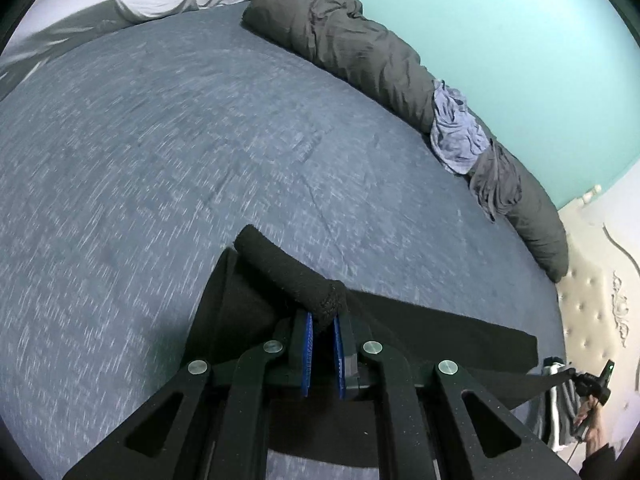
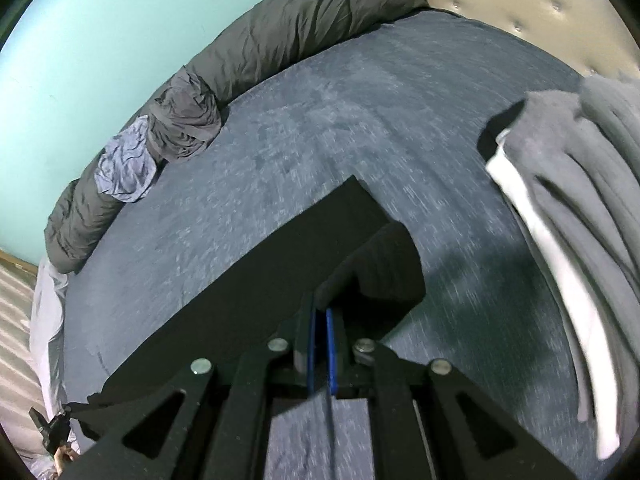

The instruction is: Fold clothes

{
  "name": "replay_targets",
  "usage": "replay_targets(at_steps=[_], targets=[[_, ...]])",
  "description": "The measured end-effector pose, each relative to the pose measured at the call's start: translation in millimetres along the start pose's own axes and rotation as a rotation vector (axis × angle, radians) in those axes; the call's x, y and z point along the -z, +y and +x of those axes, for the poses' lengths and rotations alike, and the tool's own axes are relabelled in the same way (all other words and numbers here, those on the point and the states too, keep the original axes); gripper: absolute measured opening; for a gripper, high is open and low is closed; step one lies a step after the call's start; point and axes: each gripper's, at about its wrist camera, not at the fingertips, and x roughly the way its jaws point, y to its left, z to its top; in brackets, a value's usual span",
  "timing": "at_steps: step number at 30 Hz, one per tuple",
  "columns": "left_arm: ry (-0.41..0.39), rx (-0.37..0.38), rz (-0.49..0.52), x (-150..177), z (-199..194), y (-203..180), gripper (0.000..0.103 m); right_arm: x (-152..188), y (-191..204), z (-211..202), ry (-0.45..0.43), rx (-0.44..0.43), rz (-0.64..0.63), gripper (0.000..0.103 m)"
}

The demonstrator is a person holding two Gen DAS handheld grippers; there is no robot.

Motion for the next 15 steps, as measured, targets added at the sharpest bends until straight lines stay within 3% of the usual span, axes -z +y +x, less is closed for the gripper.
replay_targets(at_steps=[15], targets=[[0.046, -0.090, 0.011, -13, 66, 21, 0.009, -55, 42, 88, 0.031, 0.077, -0.004, 0.004]])
